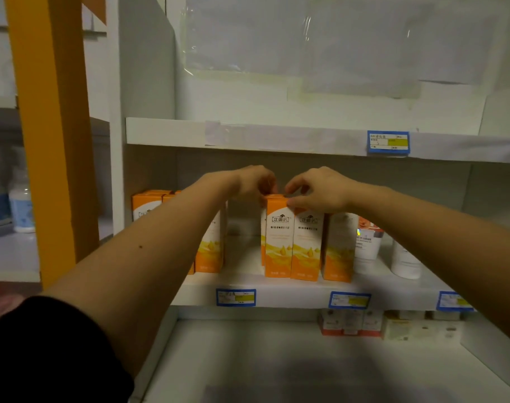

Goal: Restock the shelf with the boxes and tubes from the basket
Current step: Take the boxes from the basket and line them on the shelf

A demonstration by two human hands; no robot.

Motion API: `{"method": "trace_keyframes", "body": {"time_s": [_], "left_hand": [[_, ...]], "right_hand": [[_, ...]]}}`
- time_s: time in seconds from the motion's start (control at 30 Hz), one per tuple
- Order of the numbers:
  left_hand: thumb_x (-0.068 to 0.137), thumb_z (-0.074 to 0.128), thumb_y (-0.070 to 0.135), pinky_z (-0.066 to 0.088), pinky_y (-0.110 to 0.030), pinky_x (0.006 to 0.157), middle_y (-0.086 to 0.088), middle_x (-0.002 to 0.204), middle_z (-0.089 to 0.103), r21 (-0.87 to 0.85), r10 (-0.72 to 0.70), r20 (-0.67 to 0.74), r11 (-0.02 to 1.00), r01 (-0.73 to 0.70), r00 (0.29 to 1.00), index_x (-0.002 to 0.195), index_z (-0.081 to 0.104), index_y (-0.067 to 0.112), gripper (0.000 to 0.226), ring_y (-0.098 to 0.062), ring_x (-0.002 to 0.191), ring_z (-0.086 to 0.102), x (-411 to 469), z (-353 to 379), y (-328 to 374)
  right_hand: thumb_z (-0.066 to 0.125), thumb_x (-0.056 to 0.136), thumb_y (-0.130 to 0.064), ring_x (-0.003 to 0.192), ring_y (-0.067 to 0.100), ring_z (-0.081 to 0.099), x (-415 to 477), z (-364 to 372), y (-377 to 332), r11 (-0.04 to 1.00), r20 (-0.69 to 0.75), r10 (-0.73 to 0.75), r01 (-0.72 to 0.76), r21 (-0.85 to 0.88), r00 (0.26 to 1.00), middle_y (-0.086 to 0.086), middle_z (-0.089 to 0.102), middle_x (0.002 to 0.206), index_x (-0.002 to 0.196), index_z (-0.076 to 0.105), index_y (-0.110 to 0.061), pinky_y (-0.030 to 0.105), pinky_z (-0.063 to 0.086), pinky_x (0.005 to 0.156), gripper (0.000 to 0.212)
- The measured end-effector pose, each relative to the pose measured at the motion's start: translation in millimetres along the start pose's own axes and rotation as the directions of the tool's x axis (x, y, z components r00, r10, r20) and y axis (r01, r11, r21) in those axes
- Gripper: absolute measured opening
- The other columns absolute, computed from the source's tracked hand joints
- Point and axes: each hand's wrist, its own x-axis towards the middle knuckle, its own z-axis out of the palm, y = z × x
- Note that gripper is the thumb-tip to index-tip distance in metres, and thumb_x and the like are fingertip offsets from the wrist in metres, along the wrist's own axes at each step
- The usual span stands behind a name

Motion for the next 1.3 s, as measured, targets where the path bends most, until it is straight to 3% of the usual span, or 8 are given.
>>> {"method": "trace_keyframes", "body": {"time_s": [0.2, 0.4, 0.5, 0.67, 0.83, 1.07, 1.3], "left_hand": [[0.081, 0.068, 0.016, 0.051, -0.039, 0.096, -0.010, 0.118, 0.061, 0.056, -0.083, -0.044, 0.995, 0.085, 0.996, 0.118, 0.056, 0.007, 0.039, -0.025, 0.105, 0.060, -10.1, -7.4, -17.2], [0.084, 0.064, 0.018, 0.050, -0.036, 0.095, -0.004, 0.111, 0.059, 0.055, -0.148, 0.015, 0.988, 0.147, 0.989, 0.120, 0.055, 0.011, 0.038, -0.022, 0.105, 0.058, -19.6, -13.4, -30.3], [0.084, 0.065, 0.021, 0.051, -0.045, 0.097, -0.007, 0.118, 0.062, 0.088, -0.179, 0.047, 0.981, 0.174, 0.983, 0.119, 0.055, 0.013, 0.038, -0.026, 0.108, 0.060, -22.4, -17.3, -33.0], [0.084, 0.064, 0.019, 0.051, -0.042, 0.097, -0.005, 0.116, 0.060, 0.119, -0.206, 0.059, 0.973, 0.198, 0.977, 0.120, 0.055, 0.012, 0.038, -0.024, 0.107, 0.059, -26.7, -21.4, -35.6], [0.088, 0.058, 0.020, 0.048, -0.042, 0.100, -0.009, 0.126, 0.058, 0.111, -0.177, 0.013, 0.978, 0.174, 0.984, 0.123, 0.054, 0.012, 0.036, -0.027, 0.114, 0.057, -28.3, -13.9, -34.5], [0.095, 0.046, 0.024, 0.042, -0.041, 0.106, -0.010, 0.134, 0.055, 0.057, -0.172, -0.050, 0.983, 0.175, 0.984, 0.130, 0.053, 0.011, 0.038, -0.026, 0.121, 0.053, -36.9, -18.3, -34.1], [0.093, 0.038, 0.002, 0.037, -0.037, 0.111, -0.012, 0.142, 0.048, 0.014, -0.194, -0.186, 0.980, 0.199, 0.963, 0.134, 0.048, 0.008, 0.043, -0.026, 0.132, 0.044, -50.0, -23.8, -42.3]], "right_hand": [[0.061, 0.086, -0.035, 0.110, 0.021, 0.060, 2.2, 3.1, -4.4, 0.999, 0.035, -0.016, 0.018, -0.049, 0.999, 0.003, 0.063, 0.124, 0.124, 0.058, -0.022, 0.040, 0.052, 0.094, 0.041], [0.057, 0.089, -0.036, 0.108, 0.021, 0.059, 5.4, 6.6, -7.7, 0.997, 0.028, -0.012, 0.014, -0.077, 1.000, 0.004, 0.062, 0.123, 0.127, 0.055, -0.018, 0.029, 0.047, 0.081, 0.042], [0.055, 0.090, -0.037, 0.110, 0.022, 0.059, 7.0, 7.0, -8.6, 0.994, 0.026, -0.004, 0.006, -0.106, 1.000, 0.005, 0.061, 0.125, 0.128, 0.054, -0.018, 0.031, 0.048, 0.084, 0.043], [0.053, 0.091, -0.036, 0.111, 0.024, 0.058, 9.5, 8.9, -10.3, 0.992, 0.052, 0.027, -0.020, -0.122, 0.998, 0.007, 0.060, 0.127, 0.129, 0.052, -0.017, 0.033, 0.049, 0.088, 0.042], [0.054, 0.091, -0.034, 0.105, 0.021, 0.059, 12.9, 5.8, -16.0, 0.994, 0.087, 0.042, -0.033, -0.107, 0.995, 0.007, 0.061, 0.122, 0.122, 0.054, -0.015, 0.033, 0.049, 0.088, 0.036], [0.060, 0.087, -0.034, 0.106, 0.023, 0.059, 20.9, 7.9, -36.4, 1.000, -0.026, 0.006, -0.005, 0.017, 1.000, 0.006, 0.063, 0.119, 0.116, 0.060, -0.017, 0.041, 0.051, 0.093, 0.033], [0.061, 0.086, -0.036, 0.111, 0.024, 0.058, 32.8, 26.5, -61.7, 0.994, -0.073, 0.015, -0.007, 0.109, 0.997, 0.006, 0.063, 0.121, 0.118, 0.059, -0.019, 0.041, 0.048, 0.096, 0.036]]}}
